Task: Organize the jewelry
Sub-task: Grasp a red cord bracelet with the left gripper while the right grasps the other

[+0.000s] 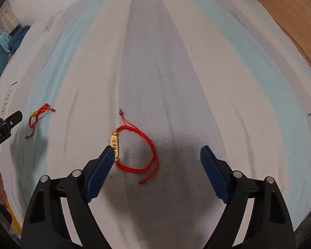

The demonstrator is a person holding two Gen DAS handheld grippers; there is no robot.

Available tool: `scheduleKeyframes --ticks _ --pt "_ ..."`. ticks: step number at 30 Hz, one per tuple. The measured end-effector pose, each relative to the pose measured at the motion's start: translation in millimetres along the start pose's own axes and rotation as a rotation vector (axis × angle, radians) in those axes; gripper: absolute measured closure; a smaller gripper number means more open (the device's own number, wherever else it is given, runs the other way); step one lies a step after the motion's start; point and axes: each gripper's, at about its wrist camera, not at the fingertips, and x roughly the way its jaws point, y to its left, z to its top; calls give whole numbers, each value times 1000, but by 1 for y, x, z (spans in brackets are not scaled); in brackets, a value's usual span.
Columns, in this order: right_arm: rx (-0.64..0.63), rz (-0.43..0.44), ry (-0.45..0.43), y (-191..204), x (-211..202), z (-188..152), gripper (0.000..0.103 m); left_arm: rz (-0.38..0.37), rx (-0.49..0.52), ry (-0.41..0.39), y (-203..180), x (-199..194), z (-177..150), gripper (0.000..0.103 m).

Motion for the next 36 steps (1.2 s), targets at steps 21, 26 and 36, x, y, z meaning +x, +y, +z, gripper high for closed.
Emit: scheduleKeyframes --ticks 21,26,36 --pt "46 26 59 -1 37 2 52 23 2 51 4 57 -3 17" --pt "37 1 53 4 37 2 65 4 1 60 5 61 -6 26" --pt "18 -2 59 7 35 2 96 -35 28 64 1 60 -5 65"
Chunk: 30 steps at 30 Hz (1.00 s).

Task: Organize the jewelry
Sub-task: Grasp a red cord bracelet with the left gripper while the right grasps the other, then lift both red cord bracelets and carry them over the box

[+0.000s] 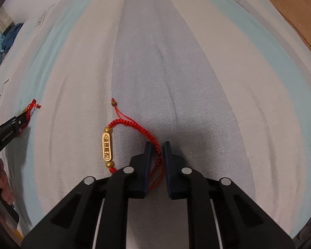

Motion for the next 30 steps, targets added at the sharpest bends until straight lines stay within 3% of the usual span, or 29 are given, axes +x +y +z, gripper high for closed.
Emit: scheduleKeyframes --ticks 3,5,21,30 --pt "2 1 -6 1 0 0 97 -20 -2 2 4 -1 1 88" --pt "8 5 -13 0 -2 -3 98 -42 -10 5 6 -2 2 96" --pt "-6 33 -67 6 -21 -6 99 -42 -7 17 11 -18 -3 96" --pt "-8 33 -98 3 -34 -7 99 -45 -14 -6 16 -47 -10 96"
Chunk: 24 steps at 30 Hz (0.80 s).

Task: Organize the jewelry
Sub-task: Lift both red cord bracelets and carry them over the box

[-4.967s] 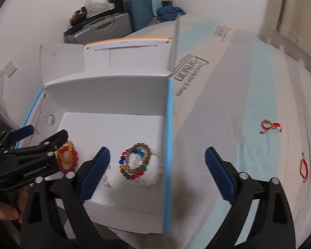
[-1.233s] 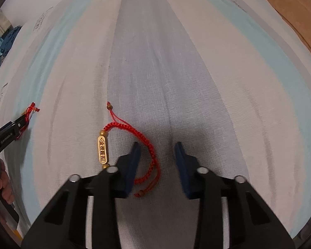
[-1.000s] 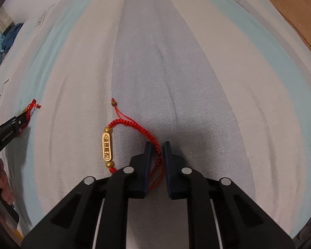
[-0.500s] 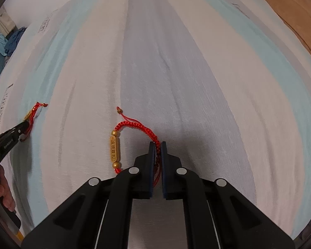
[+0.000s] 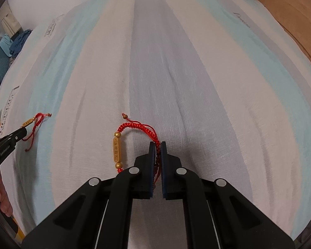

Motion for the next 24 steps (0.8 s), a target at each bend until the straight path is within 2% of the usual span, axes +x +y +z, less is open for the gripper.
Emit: scheduleKeyframes --ticks 14,24 --pt "-60 7 -57 19 -40 -11 99 -31 -24 -5 0 -36 -20 96" --pt "-108 40 -85 38 -76 -25 99 -16 -42 -29 13 -74 -45 96"
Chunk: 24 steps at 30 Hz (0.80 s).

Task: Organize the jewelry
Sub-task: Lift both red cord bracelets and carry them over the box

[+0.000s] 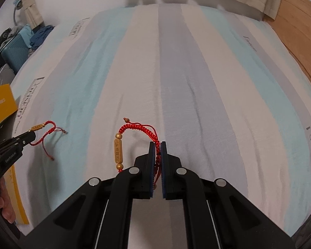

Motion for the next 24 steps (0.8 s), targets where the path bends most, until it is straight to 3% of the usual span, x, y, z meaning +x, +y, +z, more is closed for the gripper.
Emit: scheduleKeyframes --ticks 9,24 --pt "-25 32 -2 29 -23 -19 99 11 -19 -37 20 -44 -24 96" --pt "-106 115 -33 109 -83 -43 99 45 -58 -66 72 -113 -70 96"
